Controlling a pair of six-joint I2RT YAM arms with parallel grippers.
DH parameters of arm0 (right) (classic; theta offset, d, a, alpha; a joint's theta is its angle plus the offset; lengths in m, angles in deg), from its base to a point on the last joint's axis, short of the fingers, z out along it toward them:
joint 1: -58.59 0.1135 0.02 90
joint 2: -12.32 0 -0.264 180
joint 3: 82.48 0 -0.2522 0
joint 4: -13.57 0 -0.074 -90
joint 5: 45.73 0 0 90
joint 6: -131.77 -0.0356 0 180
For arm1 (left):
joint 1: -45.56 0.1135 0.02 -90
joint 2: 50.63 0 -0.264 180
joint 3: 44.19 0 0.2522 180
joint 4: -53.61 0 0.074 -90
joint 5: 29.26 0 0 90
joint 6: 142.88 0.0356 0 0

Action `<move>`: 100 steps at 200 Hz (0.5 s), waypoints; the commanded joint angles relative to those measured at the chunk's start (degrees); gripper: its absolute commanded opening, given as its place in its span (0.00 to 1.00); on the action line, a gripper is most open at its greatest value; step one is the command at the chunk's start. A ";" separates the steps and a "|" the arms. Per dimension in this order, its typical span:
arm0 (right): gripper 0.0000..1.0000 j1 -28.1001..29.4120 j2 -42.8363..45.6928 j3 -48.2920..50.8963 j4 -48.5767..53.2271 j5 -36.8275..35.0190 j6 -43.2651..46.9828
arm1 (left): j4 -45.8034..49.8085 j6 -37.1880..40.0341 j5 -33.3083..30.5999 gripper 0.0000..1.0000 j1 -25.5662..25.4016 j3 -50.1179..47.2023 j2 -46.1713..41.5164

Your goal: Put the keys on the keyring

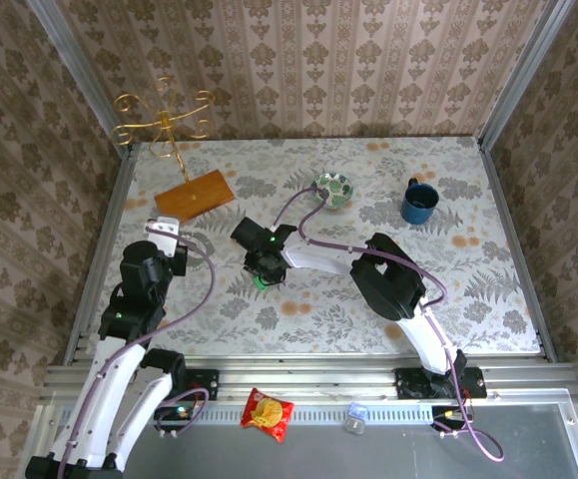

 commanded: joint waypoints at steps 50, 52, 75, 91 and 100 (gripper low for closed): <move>0.34 0.79 -1.80 -2.59 3.73 -1.82 -1.10 | -2.43 -0.25 0.51 0.00 0.27 1.04 -0.47; 0.34 0.83 -1.72 -2.66 3.88 -2.09 -0.98 | -2.43 -0.25 0.51 0.00 0.27 1.04 -0.46; 0.36 1.10 -1.60 -3.48 5.74 -3.99 0.59 | -2.40 -0.22 0.65 0.00 0.25 0.96 -0.54; 0.37 1.26 -1.69 -3.65 5.90 -3.83 1.10 | -2.43 -0.21 0.57 0.00 0.26 0.87 -0.57; 0.37 1.41 -1.86 -3.88 5.94 -3.51 1.11 | -2.38 -0.19 0.56 0.00 0.25 0.87 -0.63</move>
